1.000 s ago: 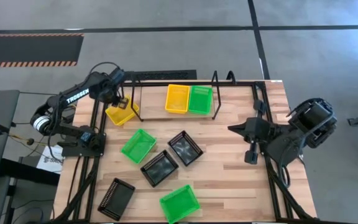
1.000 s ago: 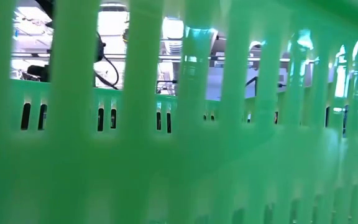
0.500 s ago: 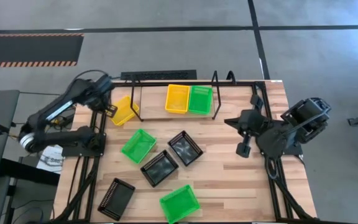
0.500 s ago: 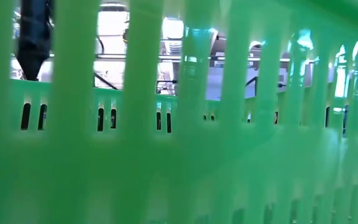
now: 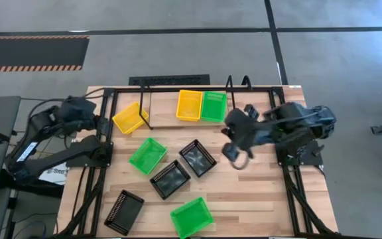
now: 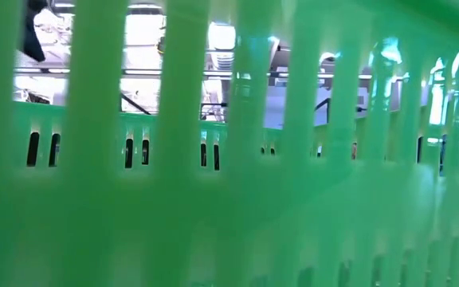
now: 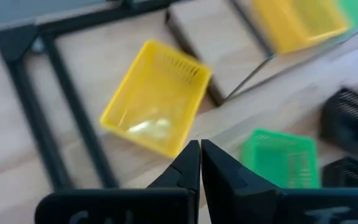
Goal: Stack baskets on shelf by color
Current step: Put the top right black bin on the shelf
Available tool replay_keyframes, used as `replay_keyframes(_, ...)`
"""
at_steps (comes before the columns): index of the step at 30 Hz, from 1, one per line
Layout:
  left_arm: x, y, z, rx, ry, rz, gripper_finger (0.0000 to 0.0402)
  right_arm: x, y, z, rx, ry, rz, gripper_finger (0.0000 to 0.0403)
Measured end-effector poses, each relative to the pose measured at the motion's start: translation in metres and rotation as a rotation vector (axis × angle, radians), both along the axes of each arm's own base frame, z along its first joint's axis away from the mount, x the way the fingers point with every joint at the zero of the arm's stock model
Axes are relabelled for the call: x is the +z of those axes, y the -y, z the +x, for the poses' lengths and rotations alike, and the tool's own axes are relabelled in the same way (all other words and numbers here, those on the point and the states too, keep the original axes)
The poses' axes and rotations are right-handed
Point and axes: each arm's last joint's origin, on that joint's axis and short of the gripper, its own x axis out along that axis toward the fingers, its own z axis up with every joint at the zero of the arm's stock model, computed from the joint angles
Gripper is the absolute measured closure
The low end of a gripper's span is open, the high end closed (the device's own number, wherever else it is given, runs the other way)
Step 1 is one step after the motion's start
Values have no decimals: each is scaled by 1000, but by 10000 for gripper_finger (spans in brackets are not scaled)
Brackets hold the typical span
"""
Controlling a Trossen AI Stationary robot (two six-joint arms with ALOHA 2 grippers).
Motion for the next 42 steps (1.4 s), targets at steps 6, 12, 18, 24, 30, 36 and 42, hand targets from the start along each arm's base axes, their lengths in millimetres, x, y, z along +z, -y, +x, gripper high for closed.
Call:
replay_keyframes(6, 4, 5, -6, -66, 57, 103, 401, -48, 2, 51, -134, -170, 132, 395)
replay_keyframes(12, 4, 5, -5, -142, 5, 152, 401, -108, 1, 101, -232, -335, 199, 400)
replay_keyframes(18, 4, 5, -5, -179, -11, 170, 401, -164, -2, 135, -297, -477, 234, 401)
replay_keyframes(24, 6, 4, -4, -202, -9, 201, 401, -204, -2, 152, -352, -565, 232, 401)
replay_keyframes(30, 6, 5, -4, -228, -11, 208, 401, -224, 7, 161, -256, -670, 254, 368)
replay_keyframes(36, 6, 5, -3, -240, -2, 201, 401, -204, 35, 157, -267, -622, 226, 341)
replay_keyframes(42, 6, 5, -3, -234, 2, 198, 401, -207, 63, 143, -271, -695, 262, 327)
